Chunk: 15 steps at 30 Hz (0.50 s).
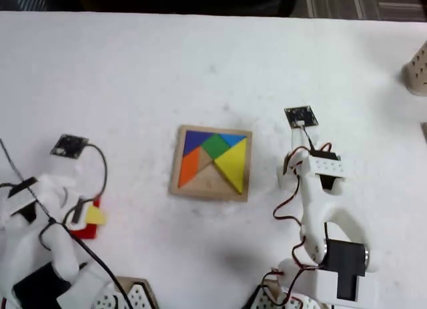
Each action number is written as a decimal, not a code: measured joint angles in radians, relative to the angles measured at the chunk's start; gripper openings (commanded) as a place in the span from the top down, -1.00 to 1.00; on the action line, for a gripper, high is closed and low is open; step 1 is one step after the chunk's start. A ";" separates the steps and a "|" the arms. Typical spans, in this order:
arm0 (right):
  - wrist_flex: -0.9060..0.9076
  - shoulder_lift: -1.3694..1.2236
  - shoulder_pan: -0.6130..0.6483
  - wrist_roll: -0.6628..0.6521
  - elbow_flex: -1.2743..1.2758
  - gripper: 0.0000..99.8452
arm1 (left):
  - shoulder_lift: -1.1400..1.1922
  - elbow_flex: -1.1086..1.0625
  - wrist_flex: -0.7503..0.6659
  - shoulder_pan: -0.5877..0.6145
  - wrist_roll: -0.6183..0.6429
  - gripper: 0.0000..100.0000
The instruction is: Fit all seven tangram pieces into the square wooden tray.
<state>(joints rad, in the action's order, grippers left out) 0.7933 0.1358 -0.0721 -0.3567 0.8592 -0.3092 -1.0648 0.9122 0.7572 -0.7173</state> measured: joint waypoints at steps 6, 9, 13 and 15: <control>0.000 0.000 0.000 0.000 0.000 0.73 | 0.000 0.000 0.000 0.143 -0.094 0.40; 0.000 0.000 0.000 0.000 0.000 0.73 | 0.000 0.002 0.000 0.192 -0.114 0.40; 0.000 0.000 0.000 0.000 0.000 0.73 | -0.008 0.003 0.000 0.250 -0.115 0.40; 0.000 0.000 0.000 0.000 0.000 0.73 | -0.031 0.003 0.005 0.295 -0.115 0.40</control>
<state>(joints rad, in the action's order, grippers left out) 0.7933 0.1358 -0.0721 -0.3567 0.8592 -0.3399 -1.0618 0.9168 1.0518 -0.8324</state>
